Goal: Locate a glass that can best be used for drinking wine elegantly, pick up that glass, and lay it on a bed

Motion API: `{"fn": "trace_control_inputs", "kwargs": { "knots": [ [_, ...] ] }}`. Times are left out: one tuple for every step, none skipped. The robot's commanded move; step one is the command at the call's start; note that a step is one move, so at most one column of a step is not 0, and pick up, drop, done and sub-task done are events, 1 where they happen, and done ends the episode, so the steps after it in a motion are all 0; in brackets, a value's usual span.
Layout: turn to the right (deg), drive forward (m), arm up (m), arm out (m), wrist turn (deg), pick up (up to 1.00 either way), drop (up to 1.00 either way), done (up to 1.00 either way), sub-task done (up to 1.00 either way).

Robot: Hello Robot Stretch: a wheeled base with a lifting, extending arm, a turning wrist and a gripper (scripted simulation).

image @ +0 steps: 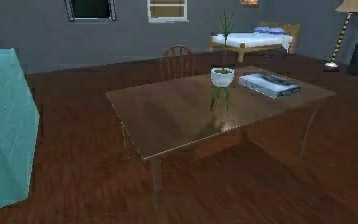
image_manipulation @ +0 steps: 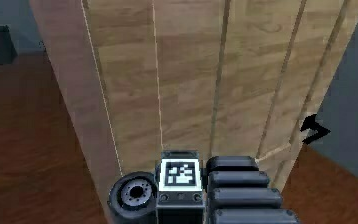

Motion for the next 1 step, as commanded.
{"fn": "trace_control_inputs", "kwargs": {
  "knots": [
    [21.0,0.00,0.00,0.00,0.0,0.00,0.00,0.00,0.00]
  ]
}}
